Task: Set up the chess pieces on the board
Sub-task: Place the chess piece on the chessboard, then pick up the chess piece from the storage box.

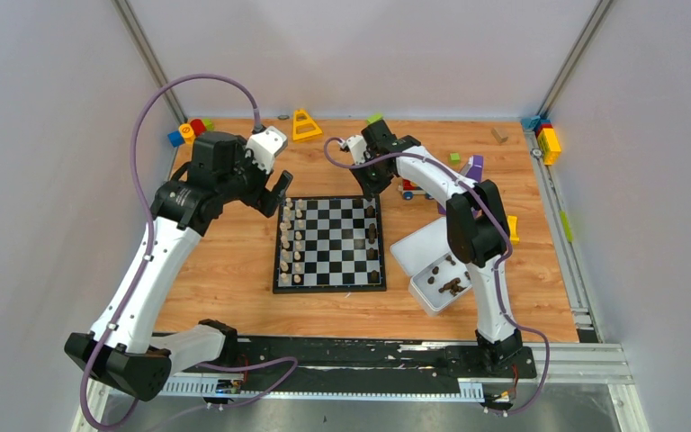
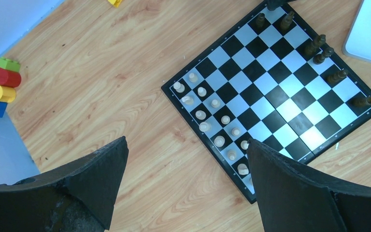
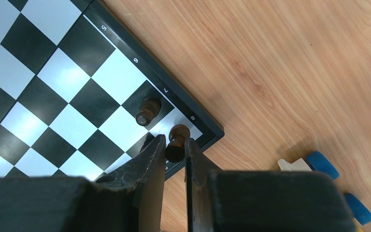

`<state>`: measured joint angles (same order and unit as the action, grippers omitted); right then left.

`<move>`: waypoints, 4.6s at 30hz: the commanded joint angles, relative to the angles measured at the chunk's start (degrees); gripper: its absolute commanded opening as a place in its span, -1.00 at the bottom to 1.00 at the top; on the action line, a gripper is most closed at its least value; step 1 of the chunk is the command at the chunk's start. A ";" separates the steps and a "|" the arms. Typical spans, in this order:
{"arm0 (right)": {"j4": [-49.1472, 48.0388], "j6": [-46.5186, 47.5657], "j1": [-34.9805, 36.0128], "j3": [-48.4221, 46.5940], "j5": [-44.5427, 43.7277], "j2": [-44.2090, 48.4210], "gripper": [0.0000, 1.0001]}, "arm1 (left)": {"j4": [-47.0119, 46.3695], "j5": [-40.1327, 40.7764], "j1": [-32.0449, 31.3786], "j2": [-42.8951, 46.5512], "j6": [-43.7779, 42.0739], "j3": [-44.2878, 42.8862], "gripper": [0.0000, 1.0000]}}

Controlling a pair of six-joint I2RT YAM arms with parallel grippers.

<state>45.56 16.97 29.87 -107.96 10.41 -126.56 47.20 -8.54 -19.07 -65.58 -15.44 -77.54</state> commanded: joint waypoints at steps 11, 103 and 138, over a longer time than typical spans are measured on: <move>-0.13 -0.49 0.11 -0.48 1.09 -0.32 -0.74 | -2.50 -0.77 0.44 1.52 0.68 0.46 1.00; -10.84 14.58 -16.19 66.10 13.79 54.34 -0.30 | -6.23 -8.02 0.70 3.21 -4.42 7.00 1.00; -30.40 18.98 -16.68 76.42 17.80 58.17 -0.35 | -7.14 -6.01 0.70 1.19 -6.02 8.51 1.00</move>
<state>20.67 34.48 13.41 -32.14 25.76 -69.17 42.22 -14.87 -18.70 -64.51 -20.12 -69.45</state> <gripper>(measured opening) 0.326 0.998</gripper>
